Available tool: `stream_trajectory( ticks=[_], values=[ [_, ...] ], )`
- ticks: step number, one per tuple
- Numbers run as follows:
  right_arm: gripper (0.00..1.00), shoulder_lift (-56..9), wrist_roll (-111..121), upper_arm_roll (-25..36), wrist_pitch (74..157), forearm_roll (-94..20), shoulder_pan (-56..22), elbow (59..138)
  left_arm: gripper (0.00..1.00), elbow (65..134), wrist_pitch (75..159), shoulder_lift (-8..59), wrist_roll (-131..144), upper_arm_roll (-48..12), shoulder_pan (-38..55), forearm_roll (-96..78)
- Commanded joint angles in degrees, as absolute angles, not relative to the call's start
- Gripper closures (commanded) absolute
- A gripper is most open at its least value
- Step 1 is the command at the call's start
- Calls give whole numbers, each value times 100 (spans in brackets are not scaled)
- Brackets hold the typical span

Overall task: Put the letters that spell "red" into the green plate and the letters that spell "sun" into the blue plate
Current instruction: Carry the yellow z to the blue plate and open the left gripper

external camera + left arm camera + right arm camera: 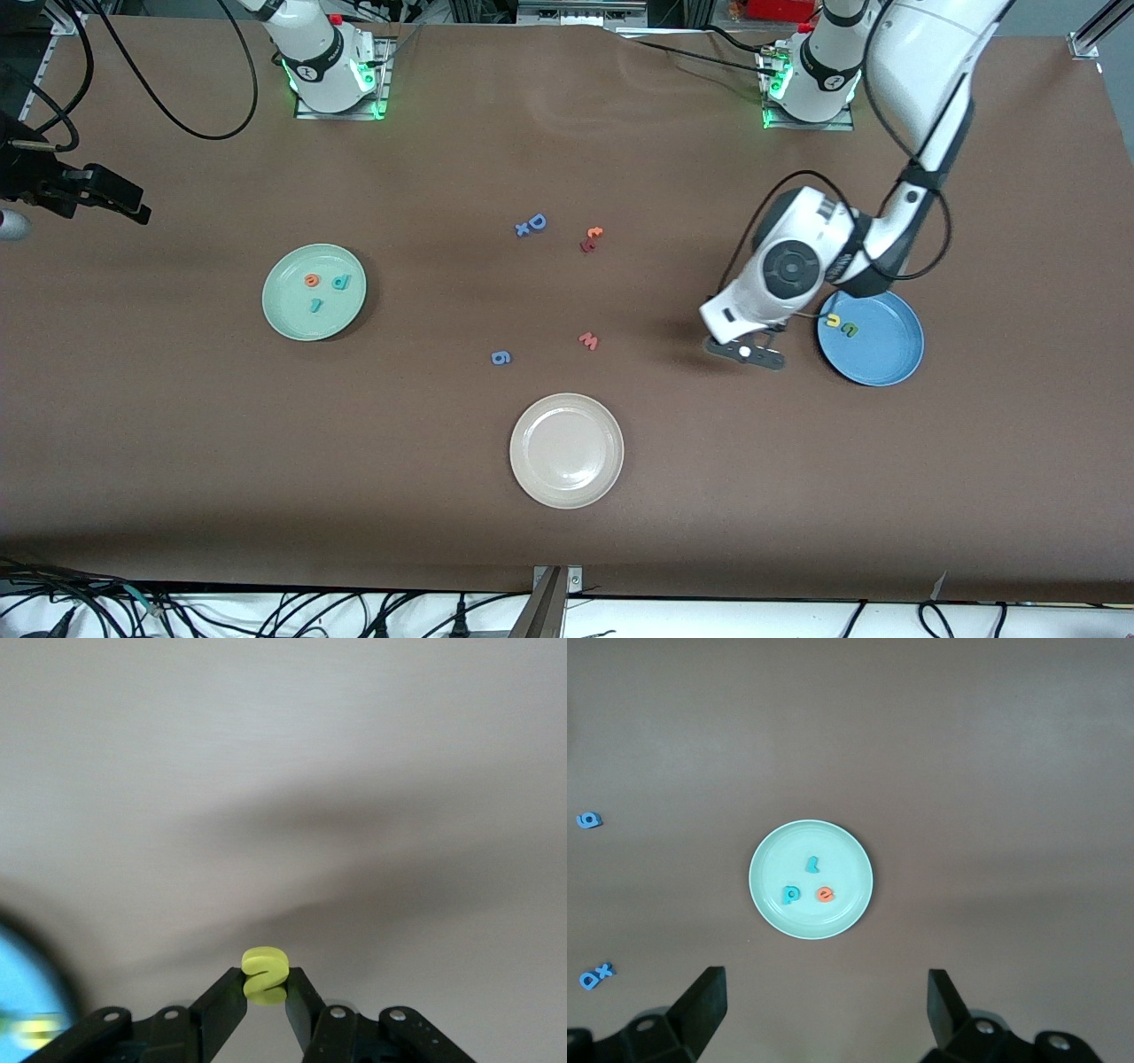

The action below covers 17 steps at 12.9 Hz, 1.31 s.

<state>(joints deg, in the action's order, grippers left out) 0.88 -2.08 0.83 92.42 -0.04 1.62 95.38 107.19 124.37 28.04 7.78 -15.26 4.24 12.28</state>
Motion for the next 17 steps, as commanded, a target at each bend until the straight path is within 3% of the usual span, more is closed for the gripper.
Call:
stream_trajectory(
  ticks=[1, 7, 12, 14, 16, 17],
  values=[
    [0, 167, -255, 141, 9281, 53, 97, 9606, 89, 10995, 12130, 2330, -471, -1091, 221, 1063],
    [0, 167, -255, 141, 9281, 53, 97, 9606, 89, 11162, 11944, 2312, -2046, -239, 88, 1081],
    [0, 167, -255, 132, 9281, 53, 97, 9606, 87, 11171, 12338, 2662, -2557, -79, -166, 1134],
    [0, 167, -255, 132, 9281, 53, 97, 9606, 80, 11162, 12655, 2821, -2803, -70, -307, 1142],
    [0, 167, -255, 132, 9281, 53, 97, 9606, 66, 11153, 12691, 2848, -2812, -53, -316, 1134],
    [0, 167, -255, 132, 9281, 53, 97, 9606, 48, 11136, 12691, 2874, -2804, -53, -316, 1134]
  ],
)
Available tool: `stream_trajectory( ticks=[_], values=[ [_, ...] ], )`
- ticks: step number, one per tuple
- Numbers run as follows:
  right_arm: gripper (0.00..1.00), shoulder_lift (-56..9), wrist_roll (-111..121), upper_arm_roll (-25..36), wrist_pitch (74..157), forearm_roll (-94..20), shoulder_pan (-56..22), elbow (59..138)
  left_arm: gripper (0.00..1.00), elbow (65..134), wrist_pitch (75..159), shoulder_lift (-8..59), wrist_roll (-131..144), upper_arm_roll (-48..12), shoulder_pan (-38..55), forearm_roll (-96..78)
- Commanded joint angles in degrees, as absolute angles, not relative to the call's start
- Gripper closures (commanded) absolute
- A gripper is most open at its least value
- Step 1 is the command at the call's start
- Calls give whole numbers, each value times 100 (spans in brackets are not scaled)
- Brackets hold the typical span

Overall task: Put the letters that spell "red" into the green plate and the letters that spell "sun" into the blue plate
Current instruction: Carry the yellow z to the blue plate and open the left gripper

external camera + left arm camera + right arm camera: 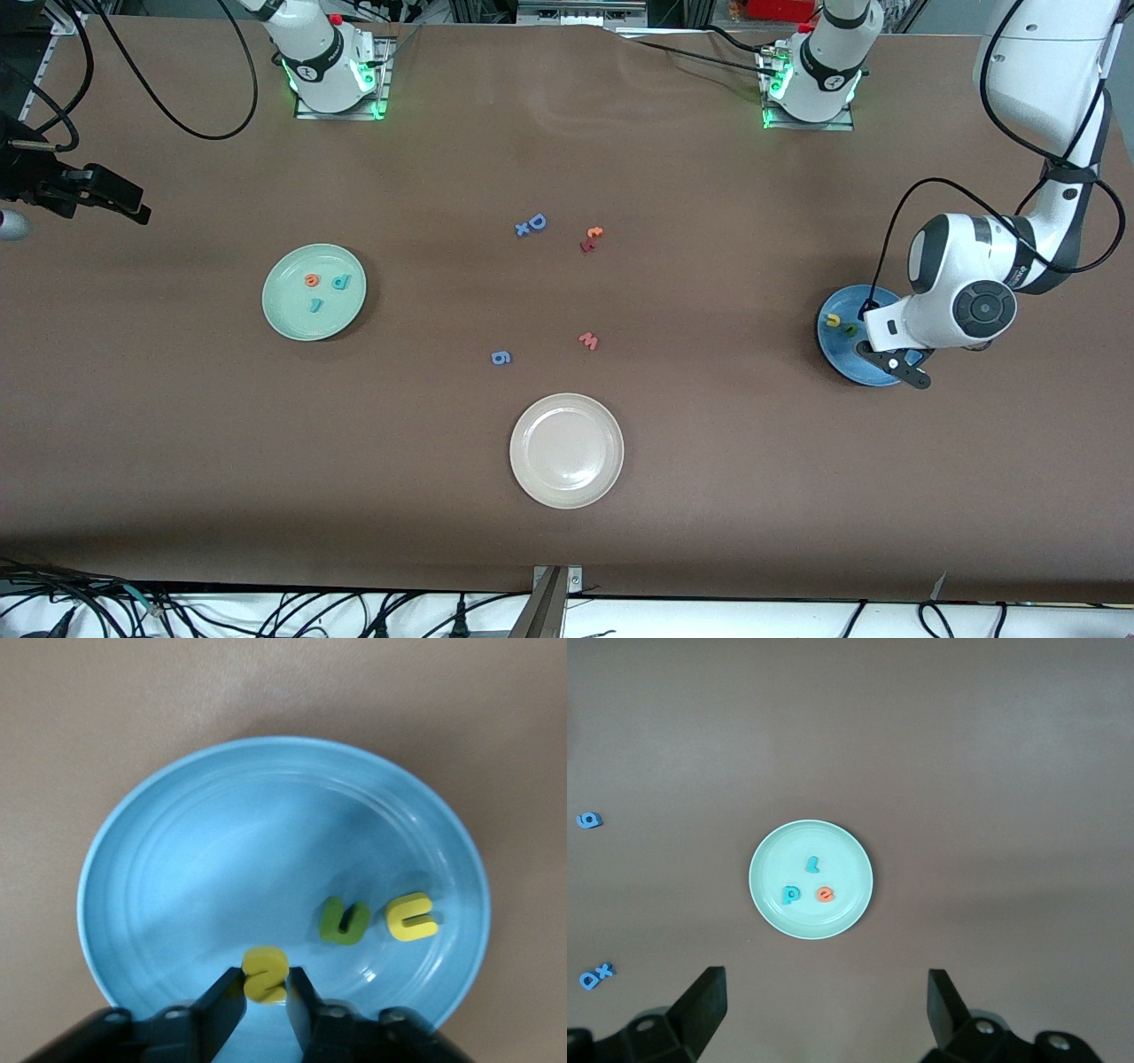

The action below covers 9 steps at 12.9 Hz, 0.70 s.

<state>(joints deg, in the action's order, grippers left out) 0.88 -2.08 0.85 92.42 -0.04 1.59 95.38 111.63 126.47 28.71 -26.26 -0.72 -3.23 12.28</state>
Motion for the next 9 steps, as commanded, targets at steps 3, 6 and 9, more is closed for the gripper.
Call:
stream_trajectory(
  ticks=[3, 6, 9],
  values=[
    [0, 167, -255, 132, 9281, 53, 97, 9606, 1, 11004, 12665, 2682, -2813, -62, -290, 1064],
    [0, 167, -255, 141, 9281, 53, 97, 9606, 0, 10812, 12254, 1962, -2786, -105, -54, 1055],
    [0, 167, -255, 132, 9281, 53, 97, 9606, 0, 10163, 11245, 1469, -2777, -219, -26, 399]
  ],
)
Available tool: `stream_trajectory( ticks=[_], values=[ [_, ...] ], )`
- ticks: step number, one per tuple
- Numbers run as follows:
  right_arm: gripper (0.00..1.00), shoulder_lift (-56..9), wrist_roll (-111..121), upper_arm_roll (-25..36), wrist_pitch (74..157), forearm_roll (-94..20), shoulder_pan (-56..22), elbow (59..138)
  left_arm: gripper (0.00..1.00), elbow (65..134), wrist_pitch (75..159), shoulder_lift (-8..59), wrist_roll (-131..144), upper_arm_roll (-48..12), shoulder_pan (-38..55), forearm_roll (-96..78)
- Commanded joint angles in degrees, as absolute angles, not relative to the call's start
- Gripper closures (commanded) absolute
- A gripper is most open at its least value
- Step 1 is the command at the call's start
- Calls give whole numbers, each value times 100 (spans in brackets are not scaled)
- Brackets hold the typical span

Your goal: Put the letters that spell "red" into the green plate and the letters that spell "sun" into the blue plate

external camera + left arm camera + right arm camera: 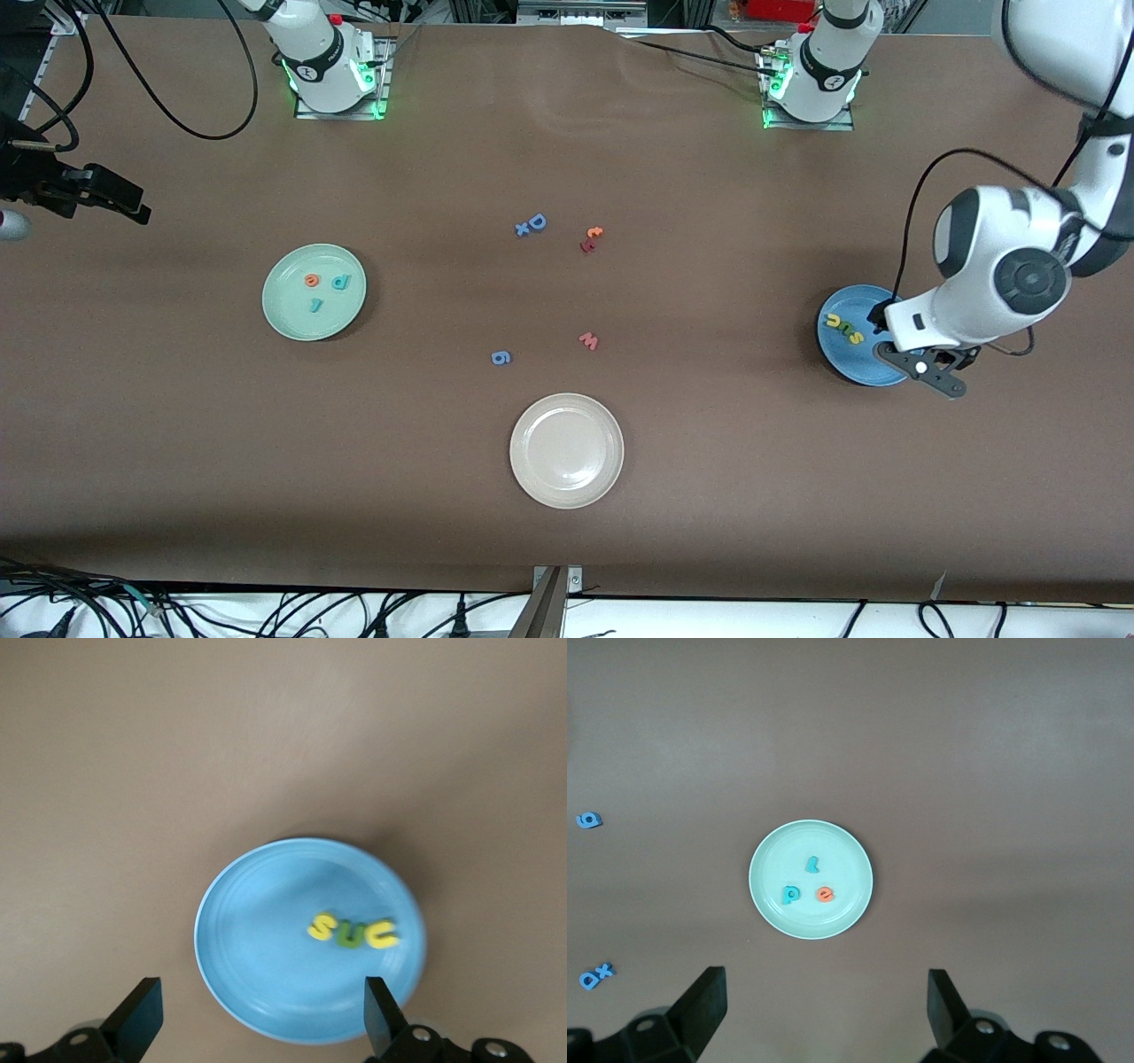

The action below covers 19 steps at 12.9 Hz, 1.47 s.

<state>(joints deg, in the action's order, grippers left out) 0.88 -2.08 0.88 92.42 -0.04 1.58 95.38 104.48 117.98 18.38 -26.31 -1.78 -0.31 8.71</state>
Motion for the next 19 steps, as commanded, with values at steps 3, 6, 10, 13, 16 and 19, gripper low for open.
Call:
stream_trajectory(
  ticks=[3, 6, 10, 13, 16, 19],
  values=[
    [0, 167, -255, 141, 9281, 53, 97, 9606, 0, 9100, 10312, 1424, -2742, -220, -9, 107],
    [0, 167, -255, 141, 9281, 53, 97, 9606, 0, 8929, 10248, 1056, -2698, -193, 17, -114],
    [0, 167, -246, 141, 9281, 61, 97, 9598, 0, 9299, 10380, 440, -2025, 60, 438, -97],
    [0, 158, -132, 132, 9281, 79, 97, 9598, 0, 9273, 10397, 316, -1707, 114, 483, -88],
    [0, 158, -123, 132, 9281, 70, 97, 9598, 0, 9342, 10397, 62, -1424, 105, 483, -88],
    [0, 158, -123, 123, 9281, 70, 97, 9598, 0, 9352, 10397, -9, -1415, 97, 483, -97]
  ],
)
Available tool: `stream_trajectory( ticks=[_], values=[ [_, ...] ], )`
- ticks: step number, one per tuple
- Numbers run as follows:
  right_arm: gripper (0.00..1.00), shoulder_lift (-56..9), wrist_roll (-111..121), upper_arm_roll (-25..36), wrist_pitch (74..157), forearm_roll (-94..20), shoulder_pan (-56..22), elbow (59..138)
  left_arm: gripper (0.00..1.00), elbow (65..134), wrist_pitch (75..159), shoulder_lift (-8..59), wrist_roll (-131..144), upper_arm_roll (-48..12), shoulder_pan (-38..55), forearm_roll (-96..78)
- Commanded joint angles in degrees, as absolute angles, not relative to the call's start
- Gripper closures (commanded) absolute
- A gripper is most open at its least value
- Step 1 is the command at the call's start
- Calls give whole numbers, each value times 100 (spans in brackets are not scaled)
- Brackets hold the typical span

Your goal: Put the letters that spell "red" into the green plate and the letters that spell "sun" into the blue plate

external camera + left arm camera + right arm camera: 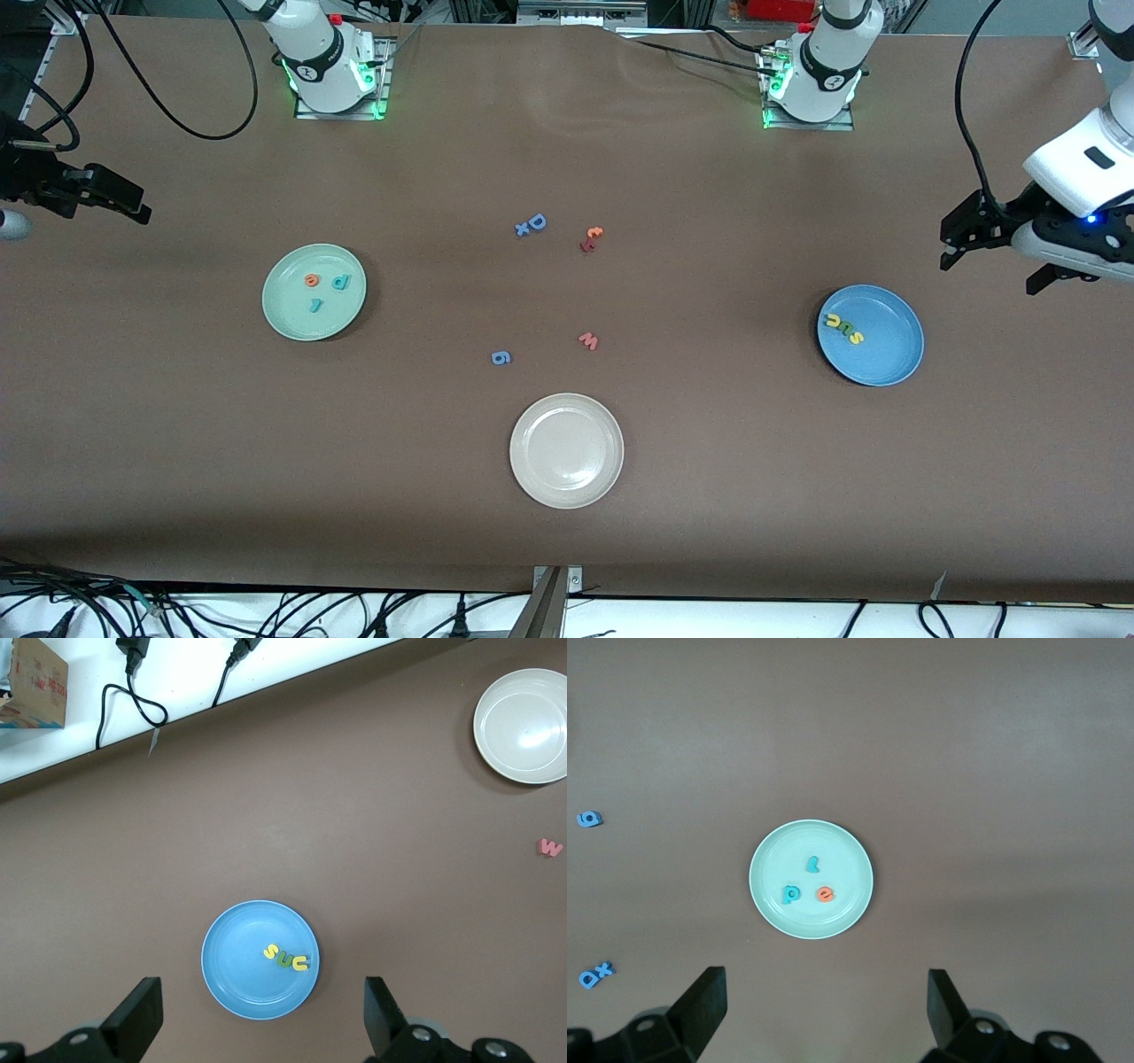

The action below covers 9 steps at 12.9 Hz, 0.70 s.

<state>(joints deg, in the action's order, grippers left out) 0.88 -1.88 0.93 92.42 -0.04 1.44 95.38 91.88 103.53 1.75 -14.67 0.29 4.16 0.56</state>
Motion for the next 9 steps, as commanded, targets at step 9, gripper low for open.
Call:
stream_trajectory(
  ticks=[9],
  values=[
    [0, 158, -123, 123, 9281, 79, 97, 9598, 0, 8947, 10038, 255, -750, 79, 422, -141]
  ],
)
